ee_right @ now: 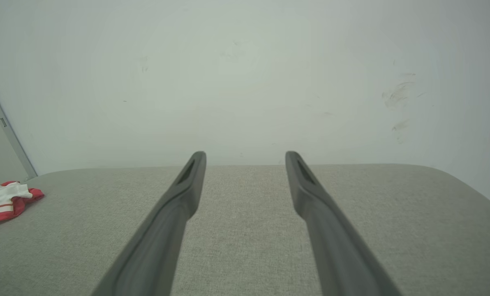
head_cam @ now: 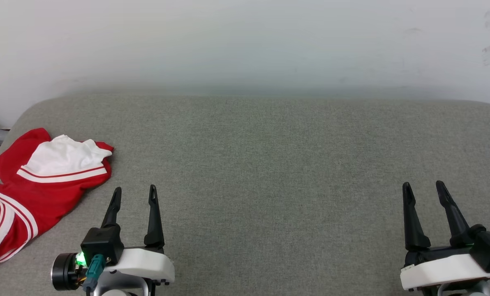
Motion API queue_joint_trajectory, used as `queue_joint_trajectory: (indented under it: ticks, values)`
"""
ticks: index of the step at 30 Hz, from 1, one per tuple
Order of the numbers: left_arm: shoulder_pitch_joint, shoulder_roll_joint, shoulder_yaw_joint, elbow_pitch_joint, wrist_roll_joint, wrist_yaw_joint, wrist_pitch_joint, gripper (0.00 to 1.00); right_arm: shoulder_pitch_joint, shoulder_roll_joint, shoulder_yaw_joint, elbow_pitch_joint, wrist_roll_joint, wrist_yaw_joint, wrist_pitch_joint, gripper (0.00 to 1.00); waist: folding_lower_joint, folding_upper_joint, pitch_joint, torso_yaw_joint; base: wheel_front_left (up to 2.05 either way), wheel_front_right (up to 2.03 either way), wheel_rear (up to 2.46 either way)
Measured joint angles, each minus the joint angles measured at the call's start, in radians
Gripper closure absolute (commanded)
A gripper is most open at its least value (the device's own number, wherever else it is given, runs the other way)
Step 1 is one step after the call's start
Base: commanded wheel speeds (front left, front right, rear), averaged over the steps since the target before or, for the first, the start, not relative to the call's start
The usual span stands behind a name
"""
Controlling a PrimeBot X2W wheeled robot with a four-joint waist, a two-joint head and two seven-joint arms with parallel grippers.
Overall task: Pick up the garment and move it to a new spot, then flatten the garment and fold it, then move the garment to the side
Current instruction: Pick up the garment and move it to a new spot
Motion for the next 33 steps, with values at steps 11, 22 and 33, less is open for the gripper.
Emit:
queue_joint_trajectory:
  ticks: [11,22,33]
  values:
    - [0.0,-0.001,-0.007,0.007,-0.01,0.004,0.0,0.0,0.0,0.0,0.002,0.005,0.001,0.0,0.0,0.0,0.0,0.0,-0.006,0.012,0.0,0.0,0.0]
    - [-0.002,-0.001,0.001,0.009,-0.002,0.012,0.0,0.0,0.002,0.0,0.006,0.004,-0.001,0.0,0.0,0.0,0.0,0.0,-0.003,0.069,0.0,0.0,0.0]
    - [-0.002,-0.001,0.013,0.009,0.0,0.018,0.0,0.0,0.004,0.0,0.016,0.004,-0.007,0.0,0.0,0.0,0.0,0.0,-0.001,0.176,0.0,0.0,0.0]
